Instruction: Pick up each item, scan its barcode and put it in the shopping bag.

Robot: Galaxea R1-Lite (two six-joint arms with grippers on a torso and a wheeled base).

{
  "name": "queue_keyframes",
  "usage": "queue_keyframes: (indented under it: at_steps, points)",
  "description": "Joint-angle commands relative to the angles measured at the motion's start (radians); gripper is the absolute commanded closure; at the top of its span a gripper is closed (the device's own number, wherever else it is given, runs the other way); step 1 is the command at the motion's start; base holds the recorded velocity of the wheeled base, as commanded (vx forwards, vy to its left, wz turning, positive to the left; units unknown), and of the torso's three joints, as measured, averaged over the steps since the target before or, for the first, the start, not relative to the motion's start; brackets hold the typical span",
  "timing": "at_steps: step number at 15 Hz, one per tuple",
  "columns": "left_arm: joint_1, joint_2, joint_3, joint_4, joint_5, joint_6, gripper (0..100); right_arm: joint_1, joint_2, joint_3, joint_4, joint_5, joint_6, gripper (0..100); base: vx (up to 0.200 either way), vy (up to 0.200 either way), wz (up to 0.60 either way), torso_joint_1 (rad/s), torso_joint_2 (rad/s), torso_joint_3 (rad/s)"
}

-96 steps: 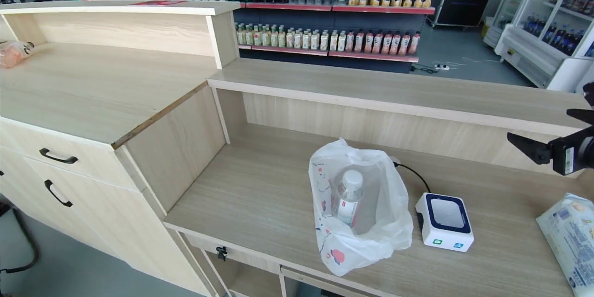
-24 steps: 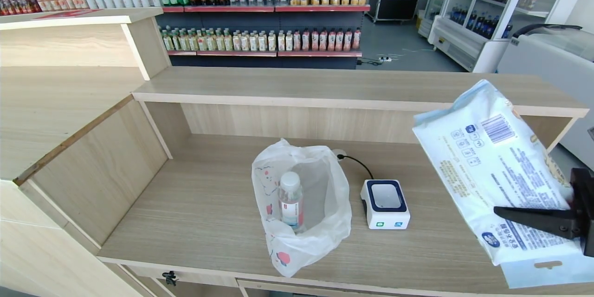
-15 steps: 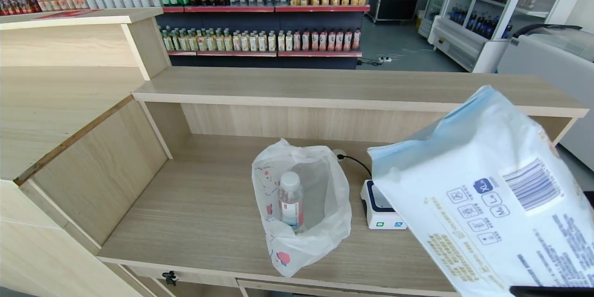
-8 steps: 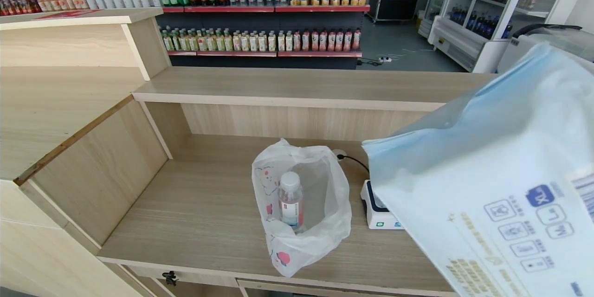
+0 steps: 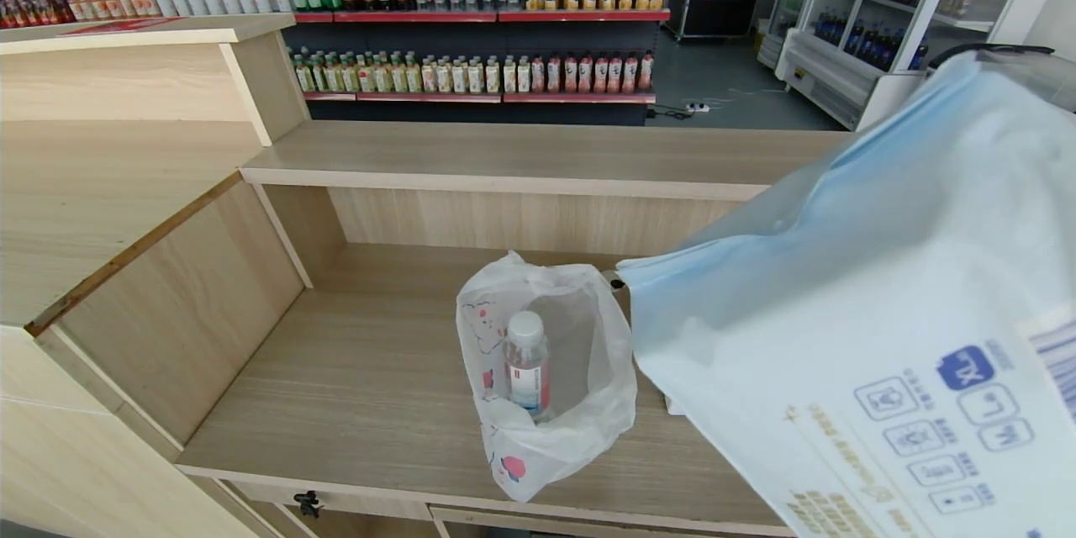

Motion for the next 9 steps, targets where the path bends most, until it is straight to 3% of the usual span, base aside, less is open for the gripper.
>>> queue_keyframes:
  at_steps: [1,3,5,7,8,9]
  points:
    - [0.002,0.000,0.000,0.000,0.000,0.000,0,0.010,0.012,0.001,0.001,-0.005,0.000,100,0.000,0.000,0.00,0.000,0.00,0.000]
    - [0.000,0.000,0.000,0.000,0.000,0.000,0,0.011,0.015,0.003,0.001,-0.022,-0.002,100,0.000,0.000,0.00,0.000,0.00,0.000]
    - [0.002,0.000,0.000,0.000,0.000,0.000,0,-0.061,0.015,0.019,-0.002,-0.060,-0.008,100,0.000,0.000,0.00,0.000,0.00,0.000]
    - [0.002,0.000,0.000,0.000,0.000,0.000,0,-0.216,0.017,0.049,-0.004,-0.124,-0.095,100,0.000,0.000,0.00,0.000,0.00,0.000]
    - [0.000,0.000,0.000,0.000,0.000,0.000,0,-0.372,0.020,0.088,-0.010,-0.128,-0.196,100,0.000,0.000,0.00,0.000,0.00,0.000]
    - [0.002,0.000,0.000,0.000,0.000,0.000,0,-0.458,0.029,0.113,-0.018,-0.128,-0.259,100,0.000,0.000,0.00,0.000,0.00,0.000]
